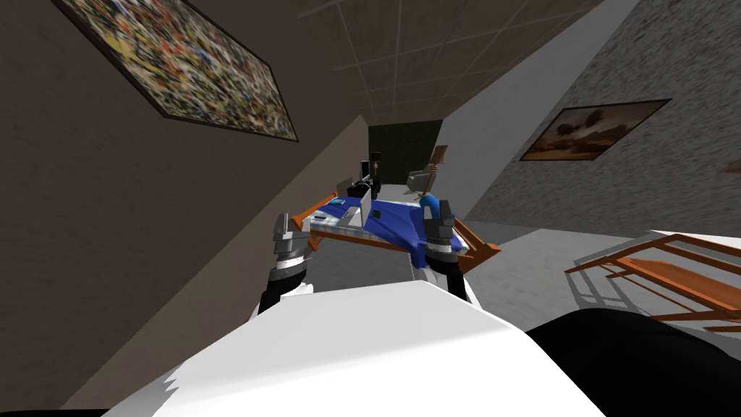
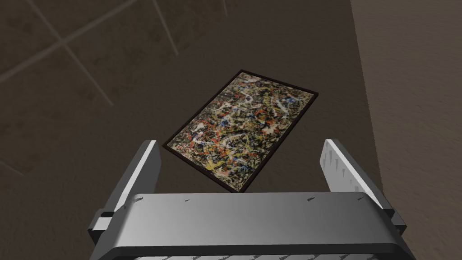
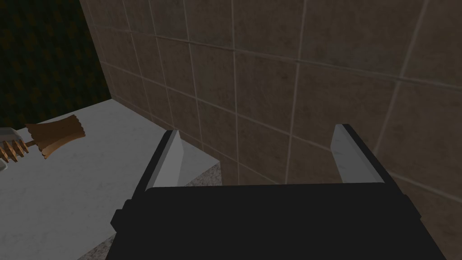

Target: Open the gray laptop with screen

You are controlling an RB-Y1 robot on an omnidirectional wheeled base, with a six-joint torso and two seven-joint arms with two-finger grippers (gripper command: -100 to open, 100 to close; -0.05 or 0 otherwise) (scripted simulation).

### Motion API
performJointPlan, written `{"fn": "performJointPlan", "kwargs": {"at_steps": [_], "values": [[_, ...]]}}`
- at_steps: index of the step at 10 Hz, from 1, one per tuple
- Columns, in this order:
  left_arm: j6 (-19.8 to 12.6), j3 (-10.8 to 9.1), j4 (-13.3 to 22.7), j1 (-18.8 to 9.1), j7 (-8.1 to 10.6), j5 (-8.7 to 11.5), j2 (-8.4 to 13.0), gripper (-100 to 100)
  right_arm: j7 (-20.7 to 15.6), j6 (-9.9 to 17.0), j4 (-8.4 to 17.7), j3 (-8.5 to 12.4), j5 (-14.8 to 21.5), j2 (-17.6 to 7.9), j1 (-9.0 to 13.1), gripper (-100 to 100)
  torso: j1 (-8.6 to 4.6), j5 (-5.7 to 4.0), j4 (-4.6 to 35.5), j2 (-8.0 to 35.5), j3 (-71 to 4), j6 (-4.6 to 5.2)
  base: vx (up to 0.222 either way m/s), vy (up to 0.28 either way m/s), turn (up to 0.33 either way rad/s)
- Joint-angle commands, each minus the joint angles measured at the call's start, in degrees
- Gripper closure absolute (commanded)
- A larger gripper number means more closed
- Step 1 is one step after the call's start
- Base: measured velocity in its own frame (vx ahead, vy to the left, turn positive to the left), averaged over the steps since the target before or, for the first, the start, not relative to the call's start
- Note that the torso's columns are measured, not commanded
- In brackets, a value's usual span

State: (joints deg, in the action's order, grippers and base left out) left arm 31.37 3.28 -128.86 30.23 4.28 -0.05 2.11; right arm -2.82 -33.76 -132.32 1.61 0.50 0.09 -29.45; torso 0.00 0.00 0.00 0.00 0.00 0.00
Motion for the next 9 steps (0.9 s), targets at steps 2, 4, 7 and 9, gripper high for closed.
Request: {"fn": "performJointPlan", "kwargs": {"at_steps": [2, 4, 7, 9], "values": [[0.0, 0.0, 0.0, 0.0, 0.0, 0.0, 0.0, 0, 0.0, 0.0, 0.0, 0.0, 0.0, 0.0, 0.0, 0, 0.0, 0.0, 6.0, 5.97, -12.0, 0.0, 0.0, 0.0, 0.0], [0.0, 0.0, -0.01, 0.0, 0.0, 0.0, 0.0, 0, 0.0, 0.0, -0.01, 0.0, 0.0, 0.0, 0.0, 0, 0.0, 0.0, 14.24, 14.22, -28.5, 0.0, 0.0, 0.0, 0.0], [0.0, 0.0, -0.01, 0.0, 0.0, 0.0, 0.0, 0, 0.0, 0.0, -0.02, 0.0, 0.0, 0.0, 0.0, 0, 0.0, 0.0, 26.91, 26.93, -53.81, 0.0, 0.0, 0.0, 0.0], [0.01, 0.0, -0.02, 0.0, 0.0, 0.0, 0.0, 0, 0.0, -0.01, -0.02, 0.0, 0.0, 0.0, 0.0, 0, 0.0, 0.0, 35.37, 35.39, -70.73, 0.0, 0.0, 0.0, 0.0]]}}
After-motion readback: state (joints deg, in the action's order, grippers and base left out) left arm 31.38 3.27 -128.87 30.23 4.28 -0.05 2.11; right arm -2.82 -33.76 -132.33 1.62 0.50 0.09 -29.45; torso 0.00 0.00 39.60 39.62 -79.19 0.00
